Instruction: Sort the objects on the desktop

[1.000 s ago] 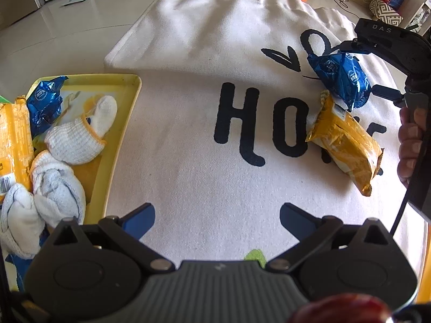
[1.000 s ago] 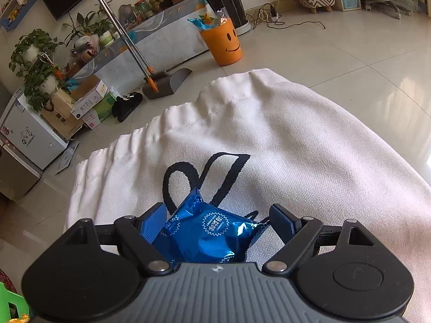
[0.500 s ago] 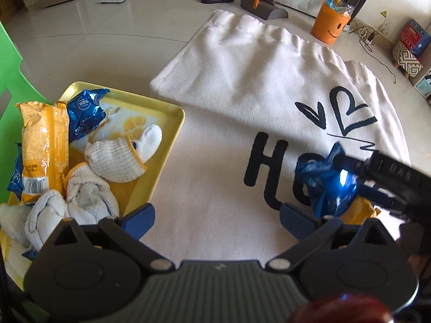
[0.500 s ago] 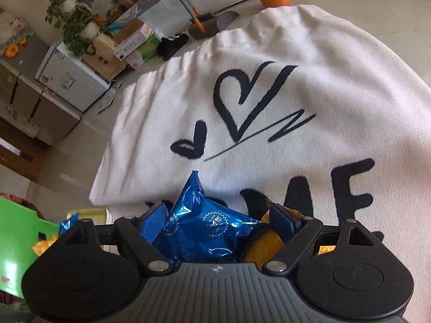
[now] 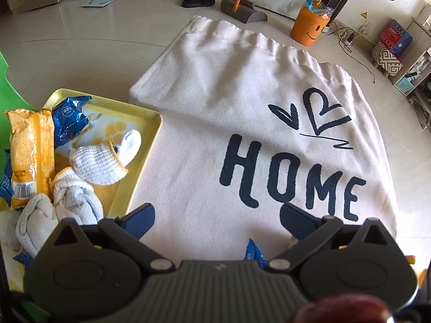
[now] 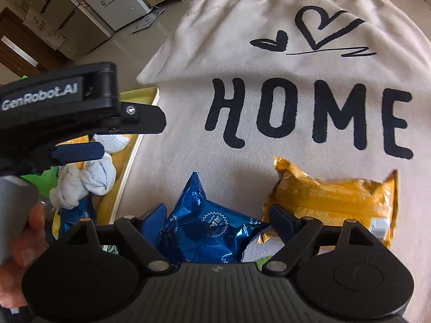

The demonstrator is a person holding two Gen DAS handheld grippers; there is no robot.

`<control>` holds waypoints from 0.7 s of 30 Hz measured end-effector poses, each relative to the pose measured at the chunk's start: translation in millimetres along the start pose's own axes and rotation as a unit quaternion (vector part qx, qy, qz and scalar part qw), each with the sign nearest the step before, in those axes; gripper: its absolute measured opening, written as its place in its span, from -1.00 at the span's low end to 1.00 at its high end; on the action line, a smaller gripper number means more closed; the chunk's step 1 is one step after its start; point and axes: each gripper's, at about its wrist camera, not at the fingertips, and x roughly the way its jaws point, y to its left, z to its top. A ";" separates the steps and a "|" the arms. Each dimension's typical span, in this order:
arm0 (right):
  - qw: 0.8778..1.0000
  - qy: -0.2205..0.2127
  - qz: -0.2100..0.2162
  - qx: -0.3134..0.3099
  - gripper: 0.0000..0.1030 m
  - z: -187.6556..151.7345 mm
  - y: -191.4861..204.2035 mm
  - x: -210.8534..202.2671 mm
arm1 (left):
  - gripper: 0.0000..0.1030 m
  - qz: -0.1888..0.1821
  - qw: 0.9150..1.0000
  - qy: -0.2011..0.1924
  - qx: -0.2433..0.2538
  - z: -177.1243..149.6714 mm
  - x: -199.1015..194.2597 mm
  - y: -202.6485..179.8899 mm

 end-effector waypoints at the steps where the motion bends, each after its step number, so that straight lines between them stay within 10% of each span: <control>1: 1.000 -0.005 -0.012 0.007 0.63 -4.1 -0.9 -8.0 | 0.99 -0.001 1.000 0.000 0.001 -1.8 -0.7 -1.0; 21: 0.976 -0.074 -0.118 0.169 0.69 -8.6 -75.1 -67.7 | 0.99 -0.028 0.998 0.009 0.054 -54.4 -3.6 -21.8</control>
